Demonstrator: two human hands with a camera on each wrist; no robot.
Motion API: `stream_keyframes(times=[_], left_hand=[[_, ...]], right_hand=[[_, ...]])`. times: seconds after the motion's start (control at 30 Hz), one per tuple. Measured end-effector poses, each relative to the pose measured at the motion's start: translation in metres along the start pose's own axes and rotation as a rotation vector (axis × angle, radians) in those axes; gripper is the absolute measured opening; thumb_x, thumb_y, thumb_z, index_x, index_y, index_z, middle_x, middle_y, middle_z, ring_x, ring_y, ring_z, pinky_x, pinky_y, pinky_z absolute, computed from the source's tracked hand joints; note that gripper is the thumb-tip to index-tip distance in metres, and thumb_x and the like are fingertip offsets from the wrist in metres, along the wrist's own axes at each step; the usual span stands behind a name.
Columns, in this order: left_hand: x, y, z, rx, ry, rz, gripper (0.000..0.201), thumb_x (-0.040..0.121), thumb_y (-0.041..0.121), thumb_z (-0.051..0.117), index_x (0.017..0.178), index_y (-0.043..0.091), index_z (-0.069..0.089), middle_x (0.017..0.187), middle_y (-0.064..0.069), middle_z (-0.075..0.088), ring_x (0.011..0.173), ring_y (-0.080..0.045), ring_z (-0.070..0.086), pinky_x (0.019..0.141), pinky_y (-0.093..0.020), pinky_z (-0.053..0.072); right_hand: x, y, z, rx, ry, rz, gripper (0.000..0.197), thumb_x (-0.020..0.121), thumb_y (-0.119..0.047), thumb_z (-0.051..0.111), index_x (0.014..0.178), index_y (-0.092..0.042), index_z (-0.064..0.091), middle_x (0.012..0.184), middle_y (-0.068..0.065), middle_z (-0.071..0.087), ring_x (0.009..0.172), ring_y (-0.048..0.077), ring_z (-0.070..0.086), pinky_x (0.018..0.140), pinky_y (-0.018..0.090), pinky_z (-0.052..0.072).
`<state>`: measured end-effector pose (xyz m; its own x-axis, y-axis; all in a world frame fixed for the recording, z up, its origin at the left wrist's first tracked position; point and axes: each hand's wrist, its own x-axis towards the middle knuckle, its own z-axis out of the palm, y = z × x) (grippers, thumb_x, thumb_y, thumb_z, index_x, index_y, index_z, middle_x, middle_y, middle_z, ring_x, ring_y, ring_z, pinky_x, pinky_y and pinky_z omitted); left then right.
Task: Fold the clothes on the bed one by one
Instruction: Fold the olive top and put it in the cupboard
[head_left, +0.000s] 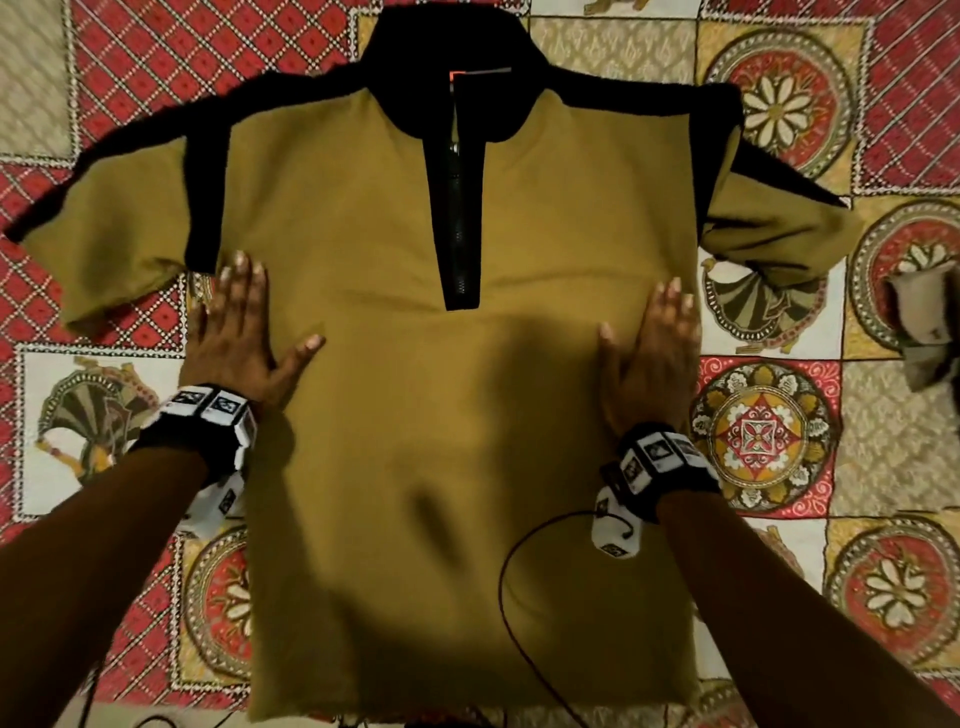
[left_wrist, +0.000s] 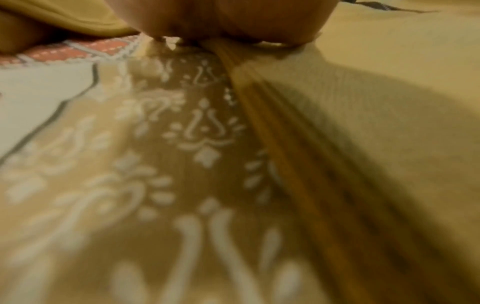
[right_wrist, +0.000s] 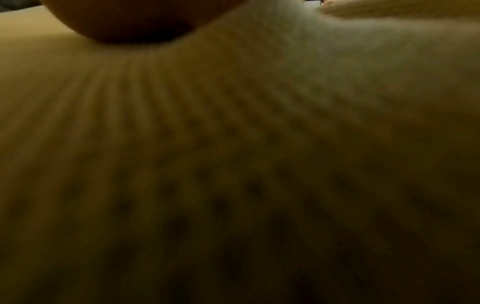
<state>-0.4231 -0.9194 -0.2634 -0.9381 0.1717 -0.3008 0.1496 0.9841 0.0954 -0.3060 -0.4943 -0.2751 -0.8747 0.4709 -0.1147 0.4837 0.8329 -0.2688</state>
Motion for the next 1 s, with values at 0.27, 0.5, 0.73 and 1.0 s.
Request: stream_keyframes(times=[0.27, 0.5, 0.73, 1.0], left_hand=[[0.035, 0.039, -0.036, 0.006, 0.1, -0.043, 0.083, 0.094, 0.069, 0.031, 0.151, 0.008, 0.029, 0.159, -0.016, 0.028, 0.143, -0.038, 0.029, 0.119, -0.05, 0.02], [0.109, 0.056, -0.044, -0.067, -0.086, 0.078, 0.072, 0.103, 0.049, 0.037, 0.16, 0.019, 0.004, 0.167, -0.002, -0.006, 0.154, -0.022, -0.003, 0.124, -0.045, 0.01], [0.11, 0.033, -0.035, -0.073, -0.104, -0.155, 0.112, 0.081, 0.084, 0.038, 0.158, 0.02, -0.01, 0.166, 0.003, -0.016, 0.153, -0.014, -0.008, 0.124, -0.038, 0.003], [0.094, 0.065, -0.058, -0.103, -0.012, -0.141, 0.095, 0.089, 0.053, 0.065, 0.157, 0.008, 0.016, 0.164, -0.016, 0.014, 0.15, -0.034, 0.016, 0.122, -0.049, 0.017]], right_hand=[[0.045, -0.064, -0.015, -0.006, -0.009, -0.308, 0.067, 0.106, -0.046, 0.041, 0.156, -0.003, 0.029, 0.165, 0.018, 0.021, 0.154, 0.032, 0.014, 0.126, 0.047, 0.008], [0.124, -0.113, 0.004, -0.078, -0.252, -0.516, 0.072, 0.105, -0.053, 0.028, 0.162, -0.014, 0.008, 0.17, 0.006, 0.004, 0.157, 0.021, -0.001, 0.127, 0.046, 0.008], [0.134, -0.063, -0.017, -0.059, -0.176, -0.074, 0.136, 0.069, -0.102, 0.032, 0.161, -0.009, -0.007, 0.169, 0.011, -0.011, 0.156, 0.025, -0.009, 0.127, 0.044, -0.001], [0.081, 0.017, -0.054, 0.31, 0.175, 0.066, 0.064, 0.092, -0.041, 0.063, 0.144, -0.007, 0.048, 0.146, 0.016, 0.051, 0.134, 0.032, 0.046, 0.108, 0.03, 0.029]])
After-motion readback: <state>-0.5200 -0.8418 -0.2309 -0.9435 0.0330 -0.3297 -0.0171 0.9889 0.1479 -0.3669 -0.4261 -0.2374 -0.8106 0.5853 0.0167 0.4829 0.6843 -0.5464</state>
